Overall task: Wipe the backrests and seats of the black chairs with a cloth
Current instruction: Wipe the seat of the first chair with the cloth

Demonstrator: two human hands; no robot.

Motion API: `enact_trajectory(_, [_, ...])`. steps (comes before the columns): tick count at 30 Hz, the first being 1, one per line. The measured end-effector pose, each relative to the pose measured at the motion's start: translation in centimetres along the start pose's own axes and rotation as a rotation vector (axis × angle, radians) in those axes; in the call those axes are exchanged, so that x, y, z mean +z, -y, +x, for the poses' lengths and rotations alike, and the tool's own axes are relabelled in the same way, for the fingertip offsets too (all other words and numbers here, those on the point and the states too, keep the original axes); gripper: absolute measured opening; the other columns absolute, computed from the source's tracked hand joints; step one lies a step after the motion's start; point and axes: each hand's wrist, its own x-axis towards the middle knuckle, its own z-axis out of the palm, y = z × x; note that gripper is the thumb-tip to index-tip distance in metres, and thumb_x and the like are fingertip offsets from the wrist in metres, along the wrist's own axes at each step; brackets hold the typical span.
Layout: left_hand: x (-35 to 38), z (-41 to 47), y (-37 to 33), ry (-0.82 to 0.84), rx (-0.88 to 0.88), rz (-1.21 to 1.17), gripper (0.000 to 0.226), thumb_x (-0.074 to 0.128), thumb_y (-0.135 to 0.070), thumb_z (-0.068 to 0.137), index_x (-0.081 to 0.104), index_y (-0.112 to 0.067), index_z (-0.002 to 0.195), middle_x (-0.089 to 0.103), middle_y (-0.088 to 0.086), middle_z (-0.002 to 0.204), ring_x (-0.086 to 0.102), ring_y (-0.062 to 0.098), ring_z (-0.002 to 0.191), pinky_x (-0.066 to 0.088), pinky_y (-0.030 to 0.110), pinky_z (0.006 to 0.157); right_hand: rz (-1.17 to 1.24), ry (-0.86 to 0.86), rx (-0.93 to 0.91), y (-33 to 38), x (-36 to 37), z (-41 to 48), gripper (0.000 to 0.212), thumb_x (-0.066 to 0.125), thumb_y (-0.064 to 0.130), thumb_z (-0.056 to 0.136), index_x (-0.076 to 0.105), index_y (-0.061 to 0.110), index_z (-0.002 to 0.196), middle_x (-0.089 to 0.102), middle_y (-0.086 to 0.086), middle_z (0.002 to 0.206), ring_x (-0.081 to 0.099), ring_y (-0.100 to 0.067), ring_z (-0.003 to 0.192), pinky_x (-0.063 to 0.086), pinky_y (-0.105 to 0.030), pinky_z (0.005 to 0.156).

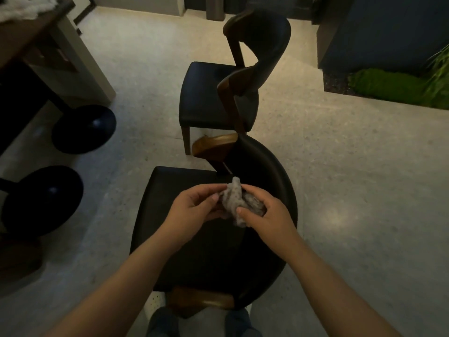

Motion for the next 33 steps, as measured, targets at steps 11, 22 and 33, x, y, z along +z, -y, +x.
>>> enact_trajectory(11, [-16.9, -0.2, 5.9, 0.003, -0.080, 0.680, 0.027, 0.058, -0.022, 0.096, 0.060, -0.032, 0.120, 0.061, -0.018, 0.107, 0.060, 0.000, 0.101, 0.050, 0.021, 0.088, -0.120, -0.129, 0.224, 0.3, 13.4, 2.5, 0.042, 0.064, 0.024, 0.091, 0.053, 0.032, 0.131, 0.054, 0.009, 0.125, 0.056, 0.001, 0.103, 0.049, -0.014, 0.077])
enact_trajectory(22, [-26.3, 2.5, 11.4, 0.027, -0.114, 0.795, 0.028, 0.057, -0.021, 0.097, 0.063, -0.021, 0.125, 0.065, -0.004, 0.118, 0.059, 0.006, 0.100, 0.047, 0.020, 0.085, -0.314, -0.218, 0.289, -1.8, 23.0, 5.5, 0.038, 0.061, 0.023, 0.093, 0.055, 0.028, 0.130, 0.050, 0.009, 0.116, 0.050, 0.008, 0.086, 0.040, 0.002, 0.062])
enact_trajectory(33, [-26.5, 10.0, 17.3, 0.035, -0.156, 0.864, 0.034, 0.059, -0.026, 0.096, 0.058, -0.018, 0.130, 0.062, 0.000, 0.122, 0.060, 0.013, 0.108, 0.048, 0.025, 0.090, -0.492, -0.180, 0.318, -9.2, 22.9, 13.3, 0.058, 0.057, 0.026, 0.096, 0.034, 0.028, 0.149, 0.045, -0.003, 0.134, 0.049, -0.005, 0.104, 0.041, -0.019, 0.088])
